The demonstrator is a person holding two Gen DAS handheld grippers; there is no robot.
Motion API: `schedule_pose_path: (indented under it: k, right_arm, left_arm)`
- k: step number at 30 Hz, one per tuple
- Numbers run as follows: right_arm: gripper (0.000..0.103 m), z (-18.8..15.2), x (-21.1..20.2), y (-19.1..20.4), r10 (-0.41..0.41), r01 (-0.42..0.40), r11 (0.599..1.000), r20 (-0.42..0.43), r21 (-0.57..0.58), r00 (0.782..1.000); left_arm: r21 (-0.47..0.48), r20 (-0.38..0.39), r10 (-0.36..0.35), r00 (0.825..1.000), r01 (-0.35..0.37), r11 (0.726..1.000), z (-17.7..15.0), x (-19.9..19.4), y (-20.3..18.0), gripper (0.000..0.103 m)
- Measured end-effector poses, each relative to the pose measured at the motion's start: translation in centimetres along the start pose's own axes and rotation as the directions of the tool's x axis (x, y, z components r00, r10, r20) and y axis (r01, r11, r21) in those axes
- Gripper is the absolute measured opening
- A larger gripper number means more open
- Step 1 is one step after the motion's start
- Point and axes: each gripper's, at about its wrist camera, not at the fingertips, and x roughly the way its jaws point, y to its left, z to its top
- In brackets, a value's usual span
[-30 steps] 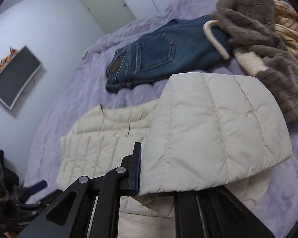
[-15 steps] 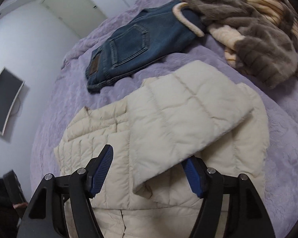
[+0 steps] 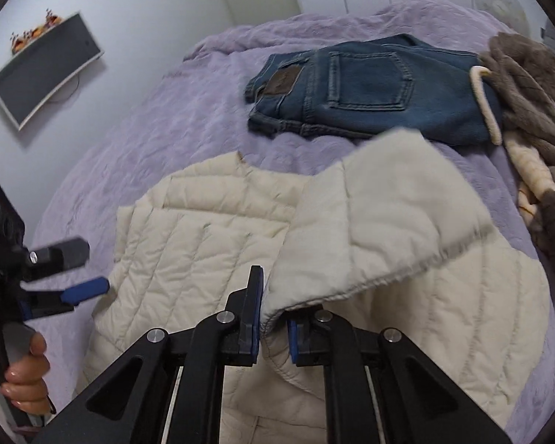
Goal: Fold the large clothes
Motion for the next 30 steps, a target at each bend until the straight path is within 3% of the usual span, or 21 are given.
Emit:
schedule_pose_path:
  k: [2, 3, 4, 8, 12, 18, 21, 22, 23, 25, 30]
  right_arm:
    - [0.031, -0.7, 1.3, 0.7, 0.009, -0.01, 1.0, -0.059, -0.025, 0.998]
    - [0.05, -0.9, 1.7, 0.9, 0.012, -0.014, 0.999, -0.072, -0.03, 0.997]
    - [0.062, -1.2, 1.7, 0.9, 0.016, -0.019, 0.999, -0.078, -0.03, 0.997]
    - [0.063, -1.7, 0.9, 0.3, 0.015, -0.016, 1.0, -0.077, -0.01, 0.997]
    - [0.063, -2.0, -0.9, -1.6, 0.011, -0.008, 0.999, -0.068, 0.05, 0.998]
    - [0.063, -3.9, -3.6, -4.9, 0.049, -0.036, 0.982, -0.065, 0.188, 0.997]
    - [0.063, -5.3, -4.5, -5.6, 0.082, -0.063, 0.971, -0.073, 0.232, 0.994]
    - [0.063, -5.7, -4.8, -5.8, 0.1, -0.078, 0.966, -0.076, 0.245, 0.992]
    - [0.063, -6.3, -5.0, -5.9, 0.121, -0.096, 0.961, -0.079, 0.261, 0.99]
    - [0.063, -7.2, -5.2, -6.1, 0.178, -0.145, 0.944, -0.087, 0.298, 0.98]
    - [0.063, -8.6, -4.4, -6.0, 0.275, -0.228, 0.905, -0.083, 0.36, 0.958]
  left_arm:
    - [0.018, -0.026, -0.011, 1.0, 0.011, 1.0, 0.1, 0.8, -0.4, 0.103]
    - [0.028, -0.04, -0.013, 0.999, 0.014, 1.0, 0.1, 1.2, -0.7, 0.103]
    - [0.035, -0.055, -0.016, 0.998, 0.018, 0.999, 0.2, 1.8, -1.0, 0.103]
    - [0.053, -0.107, -0.032, 0.994, 0.038, 0.998, 0.2, 3.9, -1.9, 0.103]
    - [0.089, -0.15, 0.004, 0.989, 0.009, 0.996, 0.5, 6.1, -2.7, 0.103]
    - [0.138, -0.158, 0.038, 0.987, -0.016, 0.99, 1.0, 8.3, -4.6, 0.102]
    - [0.155, -0.161, 0.087, 0.983, -0.062, 0.986, 1.2, 8.9, -5.1, 0.084]
    - [0.156, -0.165, 0.101, 0.981, -0.075, 0.985, 1.2, 9.0, -5.2, 0.067]
    - [0.155, -0.173, 0.103, 0.979, -0.076, 0.985, 1.2, 9.0, -5.1, 0.041]
    - [0.145, -0.185, 0.095, 0.978, -0.068, 0.987, 1.2, 8.8, -5.1, 0.019]
    - [0.131, -0.126, 0.014, 0.992, 0.003, 0.991, 0.7, 5.5, -6.4, 0.019]
